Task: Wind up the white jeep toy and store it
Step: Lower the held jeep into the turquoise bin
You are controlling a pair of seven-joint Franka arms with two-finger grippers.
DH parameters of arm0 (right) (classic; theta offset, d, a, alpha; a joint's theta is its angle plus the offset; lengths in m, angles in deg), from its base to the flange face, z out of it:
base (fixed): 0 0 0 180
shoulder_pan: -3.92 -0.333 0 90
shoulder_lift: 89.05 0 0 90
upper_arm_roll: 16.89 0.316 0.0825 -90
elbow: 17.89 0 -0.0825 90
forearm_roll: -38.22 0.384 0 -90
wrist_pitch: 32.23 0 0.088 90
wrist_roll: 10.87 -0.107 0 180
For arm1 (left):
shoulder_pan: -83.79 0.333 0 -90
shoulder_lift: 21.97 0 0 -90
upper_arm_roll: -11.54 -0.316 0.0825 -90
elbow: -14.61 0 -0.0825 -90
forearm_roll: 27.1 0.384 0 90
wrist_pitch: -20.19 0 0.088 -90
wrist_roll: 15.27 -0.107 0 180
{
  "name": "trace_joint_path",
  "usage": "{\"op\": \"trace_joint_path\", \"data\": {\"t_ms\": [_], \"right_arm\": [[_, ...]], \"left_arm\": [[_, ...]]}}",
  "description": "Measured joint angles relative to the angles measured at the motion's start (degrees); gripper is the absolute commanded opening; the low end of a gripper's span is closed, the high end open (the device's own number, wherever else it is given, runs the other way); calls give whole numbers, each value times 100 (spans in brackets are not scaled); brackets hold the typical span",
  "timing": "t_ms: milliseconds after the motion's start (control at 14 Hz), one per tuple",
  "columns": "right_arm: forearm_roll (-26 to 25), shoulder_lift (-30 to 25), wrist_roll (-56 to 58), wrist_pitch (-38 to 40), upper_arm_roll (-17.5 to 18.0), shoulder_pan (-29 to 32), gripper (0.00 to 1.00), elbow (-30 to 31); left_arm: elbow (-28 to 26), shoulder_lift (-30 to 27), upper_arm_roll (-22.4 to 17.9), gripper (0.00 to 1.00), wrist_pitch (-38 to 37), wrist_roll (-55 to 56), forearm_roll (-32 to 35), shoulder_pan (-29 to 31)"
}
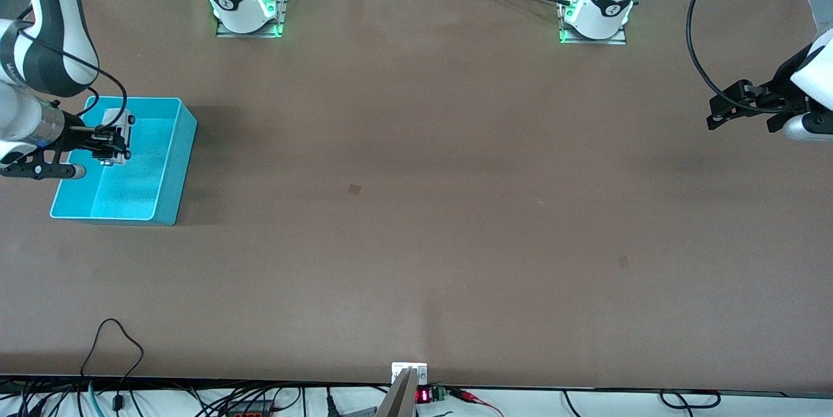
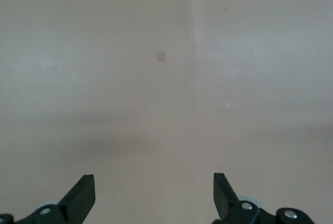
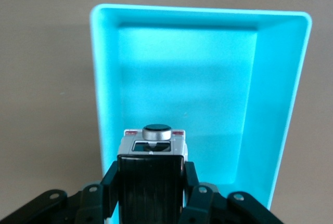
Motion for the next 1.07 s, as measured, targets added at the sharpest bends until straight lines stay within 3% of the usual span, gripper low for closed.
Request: {"op": "trace_joint_path", "data": {"t_ms": [430,1074], "right_arm": [[-44,550,144,-754,-11,345,0,45],[-34,962,147,-1130,3,414,0,78]], "left_arm": [[0,-10,0,100,-1,222,0,1],[-69,-10,0,100,-5,236,0,4]]}}
